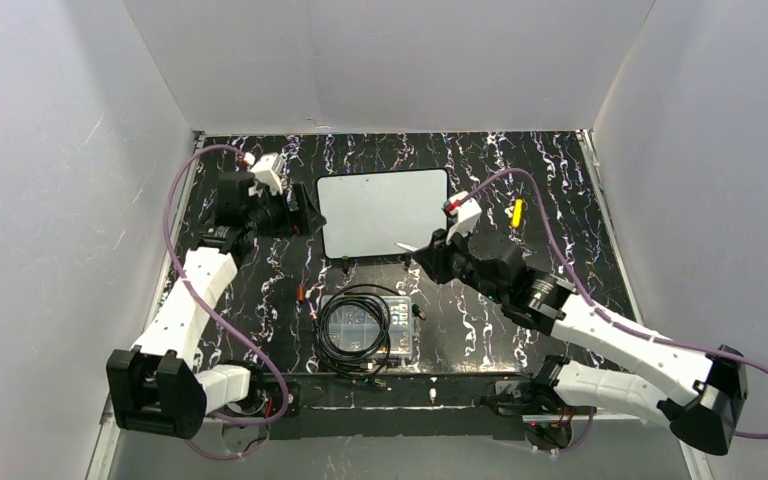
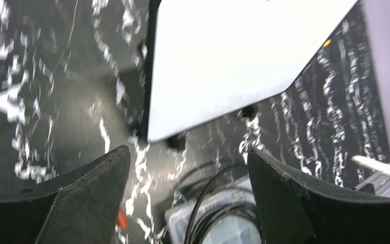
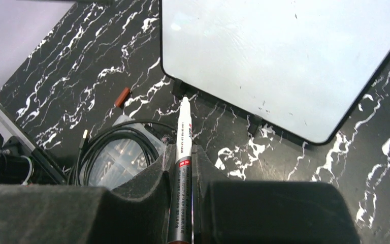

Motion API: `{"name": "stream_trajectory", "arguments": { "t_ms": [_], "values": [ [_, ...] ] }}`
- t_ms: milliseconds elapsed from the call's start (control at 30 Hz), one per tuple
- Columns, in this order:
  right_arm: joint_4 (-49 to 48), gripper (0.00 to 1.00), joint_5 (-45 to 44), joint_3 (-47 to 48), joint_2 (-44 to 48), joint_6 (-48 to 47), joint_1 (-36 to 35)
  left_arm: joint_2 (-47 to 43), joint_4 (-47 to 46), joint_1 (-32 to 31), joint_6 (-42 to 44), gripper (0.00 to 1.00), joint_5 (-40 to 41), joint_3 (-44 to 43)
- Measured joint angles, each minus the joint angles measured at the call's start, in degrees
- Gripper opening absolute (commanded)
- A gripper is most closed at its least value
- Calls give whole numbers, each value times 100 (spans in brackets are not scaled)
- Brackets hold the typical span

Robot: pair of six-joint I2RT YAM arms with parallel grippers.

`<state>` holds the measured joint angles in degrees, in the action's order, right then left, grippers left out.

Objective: Write a sentence on the whiteboard
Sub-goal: Move the whiteboard to the center of the board.

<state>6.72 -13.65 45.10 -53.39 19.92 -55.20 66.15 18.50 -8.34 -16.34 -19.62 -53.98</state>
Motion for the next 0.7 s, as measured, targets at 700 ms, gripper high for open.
{"name": "stream_trajectory", "arguments": {
  "t_ms": [700],
  "values": [
    [-1567, 1, -378, 348, -1473, 286, 0, 450, -1495, 107, -468, 70, -428, 313]
  ]
}}
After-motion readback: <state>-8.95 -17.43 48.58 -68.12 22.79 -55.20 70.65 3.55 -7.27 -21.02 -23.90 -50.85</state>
